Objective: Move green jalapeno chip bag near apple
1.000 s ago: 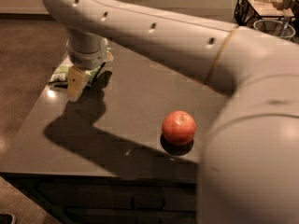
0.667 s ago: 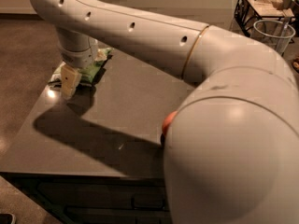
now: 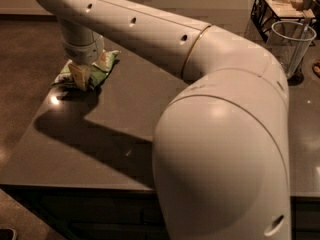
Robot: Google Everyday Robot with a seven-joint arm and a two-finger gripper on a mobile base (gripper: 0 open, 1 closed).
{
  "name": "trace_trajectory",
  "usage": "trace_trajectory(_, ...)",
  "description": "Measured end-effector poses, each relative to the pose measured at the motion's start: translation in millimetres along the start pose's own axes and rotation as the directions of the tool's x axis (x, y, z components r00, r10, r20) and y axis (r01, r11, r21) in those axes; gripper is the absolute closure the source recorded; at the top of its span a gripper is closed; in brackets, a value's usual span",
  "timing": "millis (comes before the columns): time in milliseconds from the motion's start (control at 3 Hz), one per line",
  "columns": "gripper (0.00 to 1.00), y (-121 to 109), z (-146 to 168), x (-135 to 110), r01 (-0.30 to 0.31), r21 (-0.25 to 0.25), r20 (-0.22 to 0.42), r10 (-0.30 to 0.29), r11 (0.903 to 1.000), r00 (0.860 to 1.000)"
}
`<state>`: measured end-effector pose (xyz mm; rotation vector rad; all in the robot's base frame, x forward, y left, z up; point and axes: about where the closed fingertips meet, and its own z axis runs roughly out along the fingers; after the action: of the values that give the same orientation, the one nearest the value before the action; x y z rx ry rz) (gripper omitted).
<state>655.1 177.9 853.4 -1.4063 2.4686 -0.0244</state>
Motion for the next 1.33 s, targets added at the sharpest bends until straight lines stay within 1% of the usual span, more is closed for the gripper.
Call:
trace_trajectory(333, 0.65, -8, -11, 15, 0.001, -0.008, 0.012, -0.001, 1.0000, 1.000)
trace_trajectory(667, 0.88, -14, -28, 46, 0.000, -0.004, 0.026, 0.000, 1.0000, 1.000)
trace_trajectory(1000, 1.00, -18, -53, 94, -0.003, -0.010, 0.039, 0.003, 0.9999, 0.999)
trace_trajectory(1333, 1.00, -24, -75, 147, -0.028, -0.015, 0.041, 0.029, 0.9995, 0.999)
